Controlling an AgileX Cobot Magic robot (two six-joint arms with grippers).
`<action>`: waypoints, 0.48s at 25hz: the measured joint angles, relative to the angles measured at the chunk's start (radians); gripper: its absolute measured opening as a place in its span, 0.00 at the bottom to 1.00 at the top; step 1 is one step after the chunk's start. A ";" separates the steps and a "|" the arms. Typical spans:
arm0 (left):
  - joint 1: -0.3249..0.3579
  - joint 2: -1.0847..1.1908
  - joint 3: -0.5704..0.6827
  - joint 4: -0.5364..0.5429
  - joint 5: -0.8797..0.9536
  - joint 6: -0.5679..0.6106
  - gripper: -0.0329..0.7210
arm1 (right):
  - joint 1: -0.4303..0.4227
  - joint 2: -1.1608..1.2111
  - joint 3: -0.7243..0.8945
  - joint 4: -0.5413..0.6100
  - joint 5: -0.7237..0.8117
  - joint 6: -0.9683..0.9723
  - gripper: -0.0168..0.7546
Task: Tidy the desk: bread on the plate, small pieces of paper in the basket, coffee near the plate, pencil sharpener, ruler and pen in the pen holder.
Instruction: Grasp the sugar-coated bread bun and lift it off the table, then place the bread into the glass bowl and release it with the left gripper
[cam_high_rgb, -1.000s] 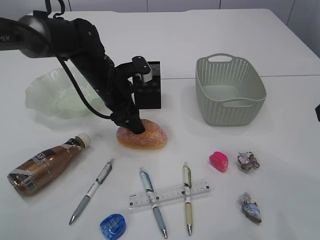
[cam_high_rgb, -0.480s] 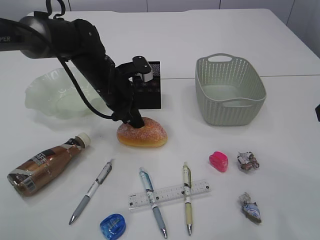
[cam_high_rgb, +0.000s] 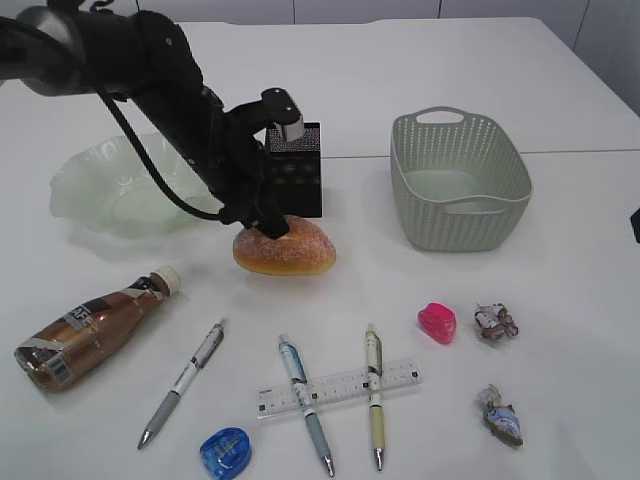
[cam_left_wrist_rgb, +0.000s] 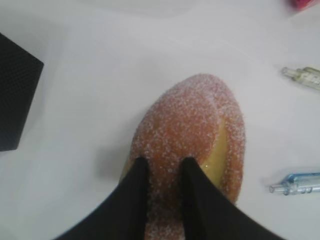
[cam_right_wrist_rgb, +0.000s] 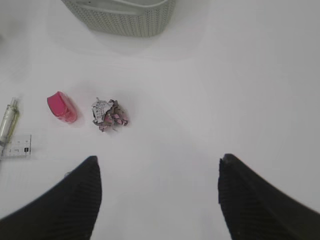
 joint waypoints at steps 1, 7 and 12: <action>0.000 -0.011 0.000 0.000 0.007 0.000 0.23 | 0.000 0.000 0.000 0.000 0.000 0.000 0.71; 0.004 -0.112 0.000 0.000 0.032 0.000 0.23 | 0.000 0.000 0.000 0.000 0.000 0.000 0.71; 0.065 -0.196 0.000 0.002 0.010 0.000 0.23 | 0.000 0.000 0.000 -0.002 -0.002 0.000 0.71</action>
